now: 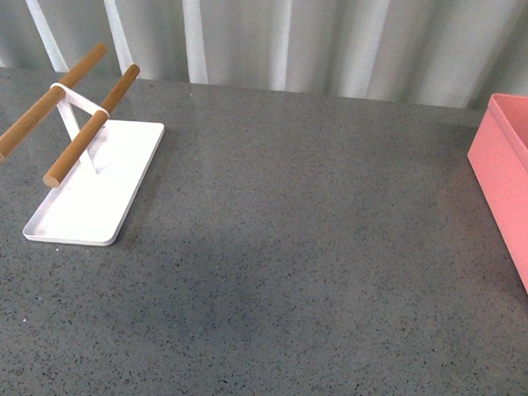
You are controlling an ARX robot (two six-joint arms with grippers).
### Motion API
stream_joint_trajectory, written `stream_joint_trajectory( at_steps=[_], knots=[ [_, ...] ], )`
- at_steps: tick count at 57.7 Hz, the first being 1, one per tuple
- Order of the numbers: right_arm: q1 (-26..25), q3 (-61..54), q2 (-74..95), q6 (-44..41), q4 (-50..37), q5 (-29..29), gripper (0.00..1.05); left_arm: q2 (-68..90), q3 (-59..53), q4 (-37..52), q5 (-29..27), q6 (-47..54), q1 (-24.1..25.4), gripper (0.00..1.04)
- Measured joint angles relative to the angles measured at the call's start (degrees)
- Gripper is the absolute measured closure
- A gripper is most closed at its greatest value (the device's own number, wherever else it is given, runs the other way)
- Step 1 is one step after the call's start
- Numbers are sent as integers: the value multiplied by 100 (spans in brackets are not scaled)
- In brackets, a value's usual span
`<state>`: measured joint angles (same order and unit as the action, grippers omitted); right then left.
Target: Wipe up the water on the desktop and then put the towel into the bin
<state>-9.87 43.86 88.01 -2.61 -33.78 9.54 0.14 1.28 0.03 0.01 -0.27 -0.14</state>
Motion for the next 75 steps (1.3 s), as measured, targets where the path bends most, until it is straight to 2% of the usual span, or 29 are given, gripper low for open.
stream_joint_trajectory(
  at_steps=[2, 5, 6, 8, 17, 30, 34, 40, 53, 60, 75],
  knots=[
    [57, -398, -208, 57, -745, -35, 53, 0, 0, 0, 0, 0, 0, 7],
    [111, -719, -420, 81, -1217, -72, 60, 4, 0, 0, -2, 0, 0, 7],
    [151, -920, -570, 101, -1429, -103, 66, 4, 0, 0, -2, 0, 0, 7],
    [212, -1233, -787, 111, -1593, -149, 74, 2, 0, 0, -4, 0, 0, 7],
    [350, -2033, -1235, 125, -1749, -306, 101, 4, 0, 0, -2, 0, 0, 7],
    [601, -3123, -2358, 140, -1740, -551, 101, 2, 0, 0, -2, 0, 0, 7],
    [831, -3314, -2621, 142, -1655, -883, 101, 2, 0, 0, -2, 0, 0, 7],
    [966, -3539, -2990, 142, -1506, -883, 101, 2, 0, 0, -2, 0, 0, 7],
    [970, -3943, -3915, 157, -981, -911, 101, 2, 0, 0, -2, 0, 0, 7],
    [970, -4186, -4037, 160, -1143, -911, 101, 2, 0, 0, -2, 0, 0, 7],
    [975, -4227, -5174, 162, -155, -927, 101, 2, 0, 0, -2, 0, 0, 7]
  ],
)
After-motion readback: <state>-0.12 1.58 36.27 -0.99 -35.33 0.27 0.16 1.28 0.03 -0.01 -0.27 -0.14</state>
